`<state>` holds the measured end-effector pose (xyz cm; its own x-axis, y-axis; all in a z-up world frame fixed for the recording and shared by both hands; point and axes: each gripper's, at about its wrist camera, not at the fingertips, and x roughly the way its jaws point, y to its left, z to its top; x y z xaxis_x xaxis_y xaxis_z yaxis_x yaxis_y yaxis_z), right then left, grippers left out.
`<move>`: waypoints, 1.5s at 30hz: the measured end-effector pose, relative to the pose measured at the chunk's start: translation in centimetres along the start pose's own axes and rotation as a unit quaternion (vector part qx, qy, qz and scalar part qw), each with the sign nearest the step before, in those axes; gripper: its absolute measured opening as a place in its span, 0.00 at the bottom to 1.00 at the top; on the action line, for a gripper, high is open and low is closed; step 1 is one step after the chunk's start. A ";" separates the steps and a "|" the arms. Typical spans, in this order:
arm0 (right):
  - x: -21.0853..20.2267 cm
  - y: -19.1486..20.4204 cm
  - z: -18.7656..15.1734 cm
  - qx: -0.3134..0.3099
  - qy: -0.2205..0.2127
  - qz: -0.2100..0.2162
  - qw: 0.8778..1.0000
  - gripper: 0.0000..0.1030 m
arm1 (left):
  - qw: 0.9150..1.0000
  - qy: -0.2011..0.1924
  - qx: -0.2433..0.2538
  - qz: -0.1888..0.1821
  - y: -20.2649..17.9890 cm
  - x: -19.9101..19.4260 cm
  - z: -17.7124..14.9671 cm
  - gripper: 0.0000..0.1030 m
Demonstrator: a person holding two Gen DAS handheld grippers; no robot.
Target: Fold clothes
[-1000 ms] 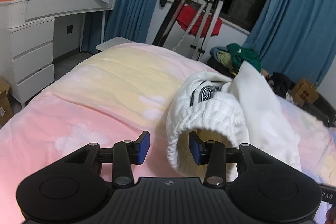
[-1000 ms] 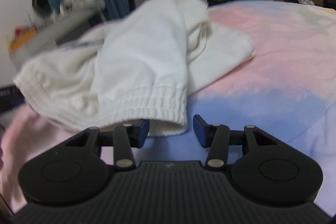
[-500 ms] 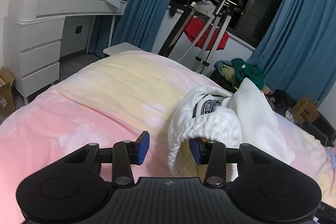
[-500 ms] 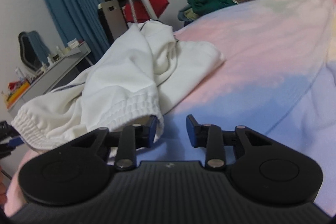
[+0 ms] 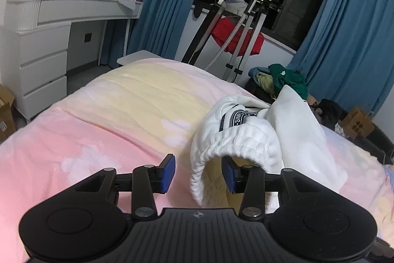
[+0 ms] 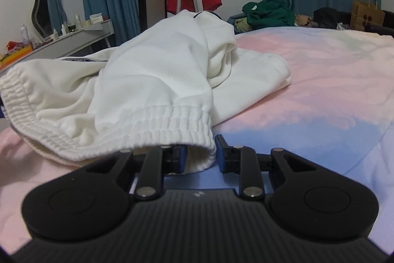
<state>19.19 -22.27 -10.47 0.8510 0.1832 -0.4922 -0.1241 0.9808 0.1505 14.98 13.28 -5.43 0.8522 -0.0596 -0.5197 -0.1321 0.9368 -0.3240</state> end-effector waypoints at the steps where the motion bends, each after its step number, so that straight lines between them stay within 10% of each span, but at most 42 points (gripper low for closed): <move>1: 0.2 0.1 0.0 -0.003 0.002 0.000 1.000 0.27 | 1.000 0.000 -0.005 -0.003 0.1 0.0 0.0 0.43; 9: -0.2 0.1 0.3 0.001 0.008 0.007 1.000 0.14 | 0.999 0.002 -0.018 -0.032 0.3 -1.6 -0.1 0.47; 23: -9.3 2.6 0.6 0.082 0.054 0.065 0.993 0.09 | 0.994 -0.008 -0.073 -0.075 2.2 -6.5 -0.2 0.95; 45: -8.2 1.9 -0.2 0.098 0.084 0.062 0.990 0.11 | 0.998 -0.009 -0.057 -0.028 1.2 -1.6 -1.4 0.95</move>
<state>11.89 -21.85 -6.37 0.7368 0.3267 -0.5920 -0.1069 0.9208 0.3752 12.78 13.98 -6.07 0.8693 -0.1040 -0.4832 -0.1390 0.8867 -0.4409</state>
